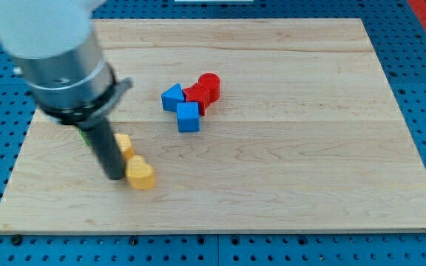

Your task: Slide the hexagon to the left side of the yellow heart

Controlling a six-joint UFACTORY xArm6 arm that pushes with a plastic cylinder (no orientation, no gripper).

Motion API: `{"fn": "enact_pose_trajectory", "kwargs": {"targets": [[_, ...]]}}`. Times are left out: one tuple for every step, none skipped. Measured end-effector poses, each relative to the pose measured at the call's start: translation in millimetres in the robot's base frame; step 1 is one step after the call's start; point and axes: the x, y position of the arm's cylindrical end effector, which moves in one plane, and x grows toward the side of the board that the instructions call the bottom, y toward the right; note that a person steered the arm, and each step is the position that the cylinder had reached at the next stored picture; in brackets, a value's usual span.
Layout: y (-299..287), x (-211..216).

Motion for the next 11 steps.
{"fn": "enact_pose_trajectory", "kwargs": {"targets": [[68, 0], [78, -19], [46, -54], [-26, -86], [-64, -72], [-26, -43], [57, -43], [75, -43], [3, -57], [6, -20], [50, -6]]}}
